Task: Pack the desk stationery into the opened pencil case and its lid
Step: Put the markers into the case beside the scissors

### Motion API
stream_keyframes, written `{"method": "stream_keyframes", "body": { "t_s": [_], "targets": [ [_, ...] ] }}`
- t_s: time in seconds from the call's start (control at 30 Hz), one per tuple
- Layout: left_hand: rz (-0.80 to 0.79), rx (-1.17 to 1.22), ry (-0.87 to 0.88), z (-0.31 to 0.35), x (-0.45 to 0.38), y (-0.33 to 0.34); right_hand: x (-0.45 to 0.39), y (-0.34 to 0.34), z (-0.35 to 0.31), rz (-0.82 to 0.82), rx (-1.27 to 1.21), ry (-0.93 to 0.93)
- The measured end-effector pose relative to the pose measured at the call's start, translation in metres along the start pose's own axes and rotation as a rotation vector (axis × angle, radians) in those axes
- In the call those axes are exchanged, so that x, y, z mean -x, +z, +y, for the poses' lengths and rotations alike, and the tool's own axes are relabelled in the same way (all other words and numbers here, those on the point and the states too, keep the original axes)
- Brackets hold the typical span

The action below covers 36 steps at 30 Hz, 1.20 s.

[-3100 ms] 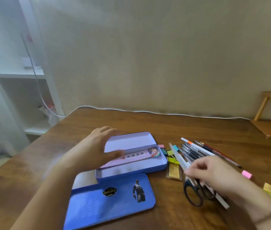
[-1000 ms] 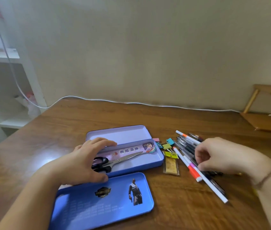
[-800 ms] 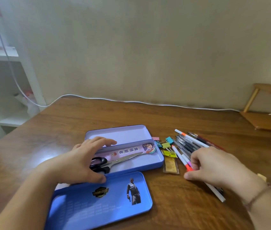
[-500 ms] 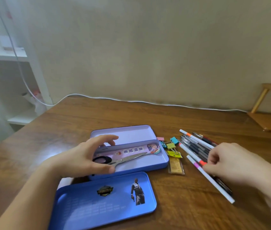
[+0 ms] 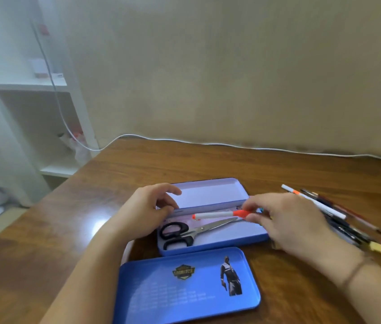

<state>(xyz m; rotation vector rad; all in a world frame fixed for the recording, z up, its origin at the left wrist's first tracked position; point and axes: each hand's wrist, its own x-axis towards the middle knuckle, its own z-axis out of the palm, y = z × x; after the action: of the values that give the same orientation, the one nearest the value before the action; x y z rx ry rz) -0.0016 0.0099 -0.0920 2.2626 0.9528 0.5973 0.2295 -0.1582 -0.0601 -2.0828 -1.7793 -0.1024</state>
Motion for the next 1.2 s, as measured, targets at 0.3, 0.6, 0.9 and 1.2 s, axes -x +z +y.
{"method": "stream_keyframes", "body": {
  "t_s": [0.3, 0.6, 0.9, 1.2],
  "targets": [
    [-0.012, -0.034, 0.018, 0.005, 0.001, 0.004, -0.031, 0.046, -0.015, 0.115, 0.218, -0.175],
    [-0.011, -0.073, 0.006, 0.007, 0.000, 0.003, -0.042, 0.047, -0.032, 0.014, 0.212, -0.123],
    [0.000, -0.083, 0.005, 0.007, 0.000, 0.005, -0.036, 0.040, -0.026, -0.035, 0.132, 0.003],
    [-0.002, -0.078, 0.018, 0.007, -0.001, 0.005, -0.035, 0.045, -0.026, -0.001, 0.116, 0.119]
  ]
}}
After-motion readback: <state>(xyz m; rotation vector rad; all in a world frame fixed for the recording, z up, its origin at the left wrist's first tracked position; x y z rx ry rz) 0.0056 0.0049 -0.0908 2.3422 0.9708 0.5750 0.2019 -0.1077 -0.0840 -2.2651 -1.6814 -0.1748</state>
